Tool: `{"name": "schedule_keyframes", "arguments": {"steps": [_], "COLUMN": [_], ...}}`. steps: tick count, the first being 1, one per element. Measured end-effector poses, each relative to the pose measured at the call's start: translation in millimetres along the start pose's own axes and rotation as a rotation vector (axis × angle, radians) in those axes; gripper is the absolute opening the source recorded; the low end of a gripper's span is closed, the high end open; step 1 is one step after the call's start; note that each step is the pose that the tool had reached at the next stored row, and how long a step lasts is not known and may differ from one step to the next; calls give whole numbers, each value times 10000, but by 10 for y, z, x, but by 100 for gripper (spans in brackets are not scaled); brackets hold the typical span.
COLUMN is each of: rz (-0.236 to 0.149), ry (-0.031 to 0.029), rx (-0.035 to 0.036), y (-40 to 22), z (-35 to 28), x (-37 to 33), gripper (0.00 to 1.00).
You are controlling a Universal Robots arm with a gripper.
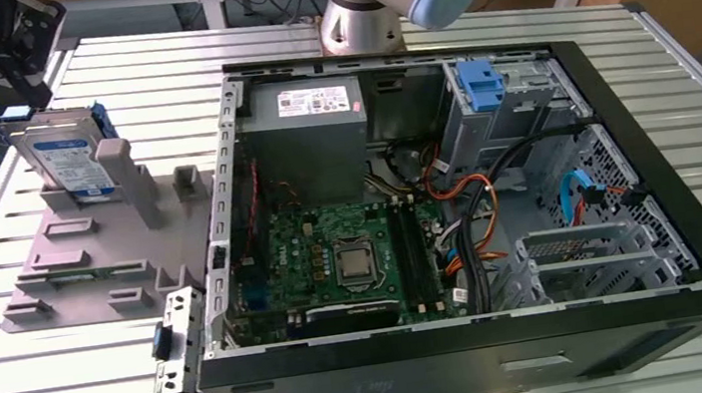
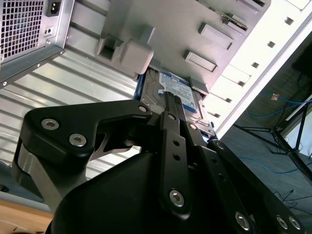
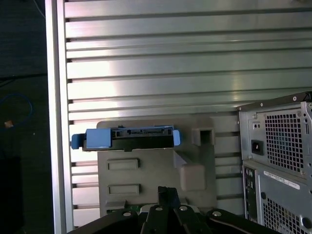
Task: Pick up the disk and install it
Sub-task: 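Reach for the disk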
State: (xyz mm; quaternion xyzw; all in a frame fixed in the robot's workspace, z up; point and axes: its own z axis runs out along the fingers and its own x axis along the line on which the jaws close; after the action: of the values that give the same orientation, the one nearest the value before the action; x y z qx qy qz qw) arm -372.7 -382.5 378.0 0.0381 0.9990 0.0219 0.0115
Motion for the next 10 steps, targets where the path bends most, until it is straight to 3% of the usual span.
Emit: {"name": "schedule_keyframes", "arguments": {"steps": [10], "rz": [0], "ry": [2], "rx": [1], "y": [54], "z": [29], "x": [108], "gripper": [11]}}
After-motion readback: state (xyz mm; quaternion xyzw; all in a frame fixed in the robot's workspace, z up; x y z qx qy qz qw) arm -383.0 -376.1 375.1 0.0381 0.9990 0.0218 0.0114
